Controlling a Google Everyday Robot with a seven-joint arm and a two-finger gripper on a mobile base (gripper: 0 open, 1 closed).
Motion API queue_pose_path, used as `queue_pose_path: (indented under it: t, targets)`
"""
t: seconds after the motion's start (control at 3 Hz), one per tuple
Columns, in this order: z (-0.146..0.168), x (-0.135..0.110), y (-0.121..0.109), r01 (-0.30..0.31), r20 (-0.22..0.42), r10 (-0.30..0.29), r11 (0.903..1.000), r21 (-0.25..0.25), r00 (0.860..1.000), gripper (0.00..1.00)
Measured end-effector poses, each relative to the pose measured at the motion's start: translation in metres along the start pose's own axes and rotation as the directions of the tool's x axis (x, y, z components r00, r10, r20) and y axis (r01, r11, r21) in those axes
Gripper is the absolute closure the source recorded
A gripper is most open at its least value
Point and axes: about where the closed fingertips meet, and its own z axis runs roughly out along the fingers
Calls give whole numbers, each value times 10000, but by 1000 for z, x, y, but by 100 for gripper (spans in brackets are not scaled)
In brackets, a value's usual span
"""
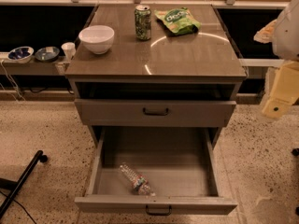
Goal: Pick water bottle from middle drawer and place on counter
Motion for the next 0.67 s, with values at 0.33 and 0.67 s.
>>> queue_pose_path:
  t: [0.33, 0.67]
  targets:
    - [0, 0, 0, 0, 0, 0, 10000, 0, 10000, 0]
    - [40, -1, -3, -305, 180, 315, 9981, -542, 9993, 0]
